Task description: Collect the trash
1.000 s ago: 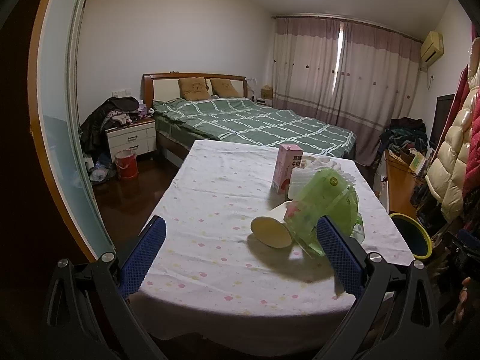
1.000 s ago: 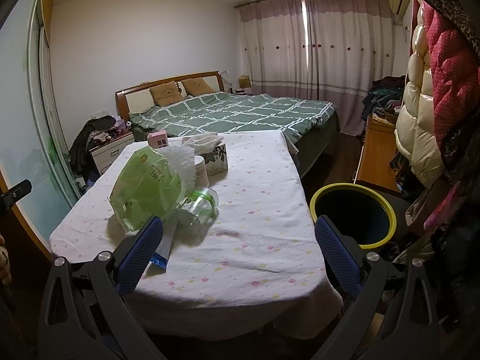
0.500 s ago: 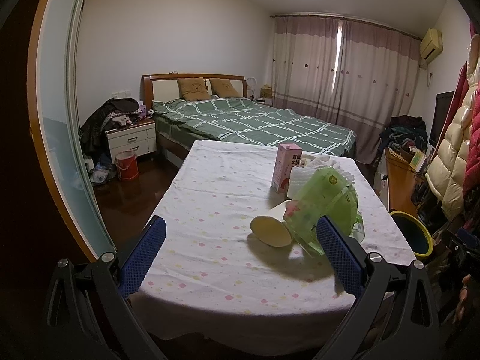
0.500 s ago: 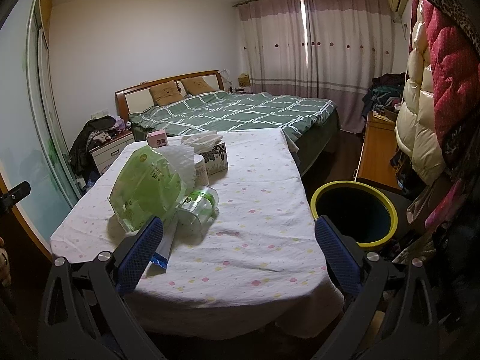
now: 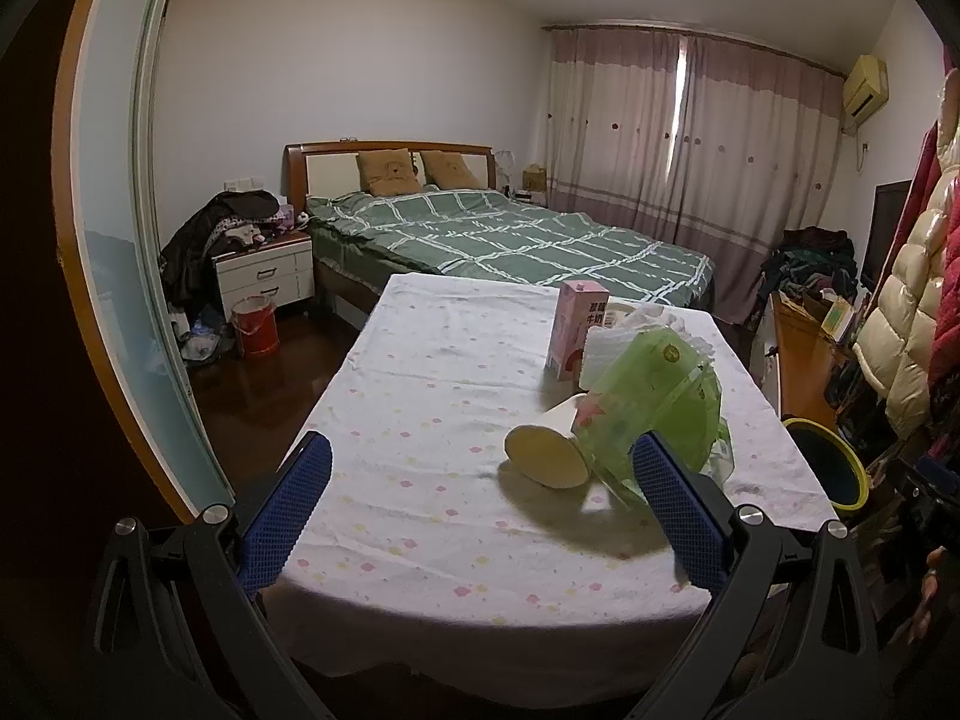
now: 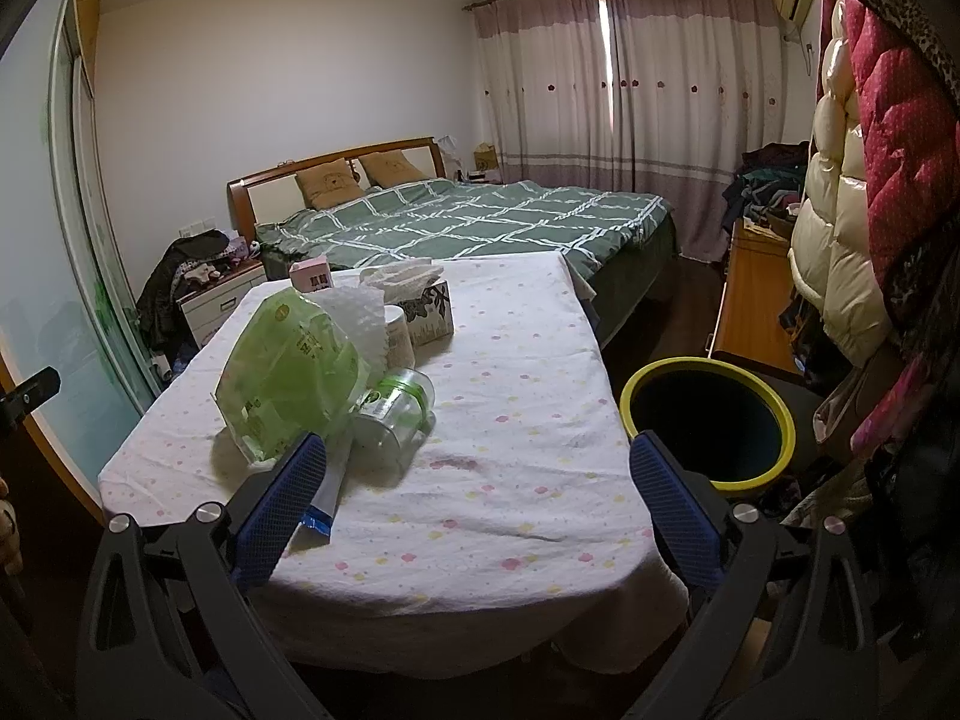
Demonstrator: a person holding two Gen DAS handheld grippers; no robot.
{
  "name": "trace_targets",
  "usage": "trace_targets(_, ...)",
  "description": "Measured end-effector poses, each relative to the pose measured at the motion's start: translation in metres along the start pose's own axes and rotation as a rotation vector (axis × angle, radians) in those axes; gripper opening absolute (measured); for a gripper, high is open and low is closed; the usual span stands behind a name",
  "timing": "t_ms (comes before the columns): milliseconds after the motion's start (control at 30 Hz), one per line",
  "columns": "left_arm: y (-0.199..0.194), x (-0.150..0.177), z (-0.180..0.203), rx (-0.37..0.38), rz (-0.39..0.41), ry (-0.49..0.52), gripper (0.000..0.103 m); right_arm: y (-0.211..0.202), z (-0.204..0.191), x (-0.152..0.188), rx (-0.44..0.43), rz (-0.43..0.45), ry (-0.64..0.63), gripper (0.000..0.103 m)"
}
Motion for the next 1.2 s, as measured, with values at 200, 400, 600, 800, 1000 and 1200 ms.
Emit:
trace_targets(200, 0.003, 0.002, 0.001, 0.0, -0.005, 0.004, 0.099, 0.001, 0.001, 0.0, -0.001, -0.004, 0.003, 0.096)
trace_targets(400, 0.004, 0.002, 0.0, -0.001, -0.005, 0.004, 0.099, 0.002, 0.001, 0.0, -0.001, -0.007, 0.003, 0.096)
trace_targets(600, 0.005, 0.004, 0.001, -0.001, -0.006, 0.007, 0.099, 0.002, 0.001, 0.0, -0.001, -0.007, 0.004, 0.096)
trace_targets(800, 0.006, 0.005, 0.002, -0.001, -0.01, 0.01, 0.099, 0.003, 0.0, 0.001, -0.002, -0.009, 0.005, 0.096)
trace_targets(1000, 0.006, 0.005, 0.002, -0.002, -0.01, 0.01, 0.099, 0.005, 0.0, 0.001, -0.001, -0.012, 0.005, 0.096)
trace_targets(1200, 0.009, 0.007, -0.002, -0.013, -0.012, 0.001, 0.099, 0.015, -0.008, 0.005, -0.015, -0.033, -0.004, 0.096)
Point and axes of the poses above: each gripper's, at about its wrist camera, not at the fingertips, and y roughly the way its jaws point, z to its right, x to its underside, the point moved 7 cm from there along y, roughly the way its jaws point, and after that the axes turned 5 degrees about -x, right-handed, at the moved point
